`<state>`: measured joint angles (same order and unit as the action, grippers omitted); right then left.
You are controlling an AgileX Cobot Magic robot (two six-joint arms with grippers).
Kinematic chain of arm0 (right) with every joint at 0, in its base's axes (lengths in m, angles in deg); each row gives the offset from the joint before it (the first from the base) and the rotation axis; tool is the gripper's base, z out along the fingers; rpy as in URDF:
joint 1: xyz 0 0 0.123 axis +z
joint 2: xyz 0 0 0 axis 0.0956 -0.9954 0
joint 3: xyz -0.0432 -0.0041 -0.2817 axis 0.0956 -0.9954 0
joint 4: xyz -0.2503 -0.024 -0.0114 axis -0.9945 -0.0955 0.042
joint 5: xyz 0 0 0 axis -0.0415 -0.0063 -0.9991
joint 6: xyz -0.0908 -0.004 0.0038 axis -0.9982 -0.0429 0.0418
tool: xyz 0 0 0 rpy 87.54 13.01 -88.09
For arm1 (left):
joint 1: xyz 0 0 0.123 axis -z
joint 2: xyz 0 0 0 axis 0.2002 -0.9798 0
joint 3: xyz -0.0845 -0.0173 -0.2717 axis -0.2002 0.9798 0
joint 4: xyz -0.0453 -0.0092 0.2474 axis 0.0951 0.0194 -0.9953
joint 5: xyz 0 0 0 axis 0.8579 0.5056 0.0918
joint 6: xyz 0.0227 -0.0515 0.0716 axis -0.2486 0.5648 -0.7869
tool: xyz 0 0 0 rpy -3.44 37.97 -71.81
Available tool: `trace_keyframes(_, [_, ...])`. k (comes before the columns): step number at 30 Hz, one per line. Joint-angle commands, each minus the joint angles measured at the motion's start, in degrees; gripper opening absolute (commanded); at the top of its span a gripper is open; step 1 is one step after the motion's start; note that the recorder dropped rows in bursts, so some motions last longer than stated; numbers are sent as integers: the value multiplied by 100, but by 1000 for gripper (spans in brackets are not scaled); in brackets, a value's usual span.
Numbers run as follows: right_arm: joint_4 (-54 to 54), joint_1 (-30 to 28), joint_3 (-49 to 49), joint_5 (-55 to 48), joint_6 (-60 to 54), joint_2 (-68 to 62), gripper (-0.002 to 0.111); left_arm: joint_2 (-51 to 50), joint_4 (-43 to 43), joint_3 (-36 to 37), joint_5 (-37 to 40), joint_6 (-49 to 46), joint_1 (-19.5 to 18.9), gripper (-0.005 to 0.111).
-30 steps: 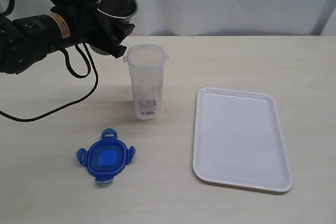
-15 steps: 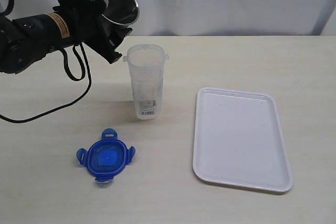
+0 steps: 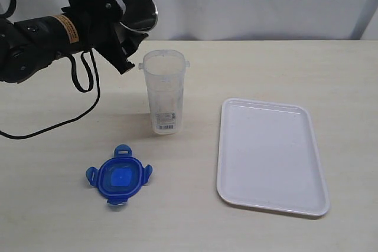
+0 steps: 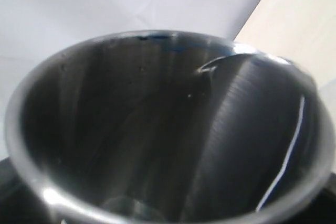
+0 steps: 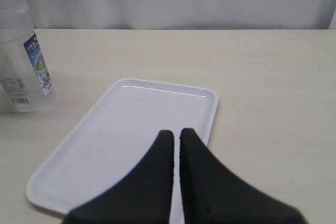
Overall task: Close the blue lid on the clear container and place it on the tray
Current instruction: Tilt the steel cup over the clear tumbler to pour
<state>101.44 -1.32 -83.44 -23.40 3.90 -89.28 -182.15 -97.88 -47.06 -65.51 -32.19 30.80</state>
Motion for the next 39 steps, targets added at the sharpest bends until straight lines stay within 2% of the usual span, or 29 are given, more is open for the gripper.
trace_keyframes(1, [-48, -33, -13, -12, -28, 24, 5, 62, 36, -100, -419, -211, 22, 0])
trace_keyframes(39, [-48, -33, -13, -12, -28, 24, 5, 62, 45, -100, -195, -810, 22, 0])
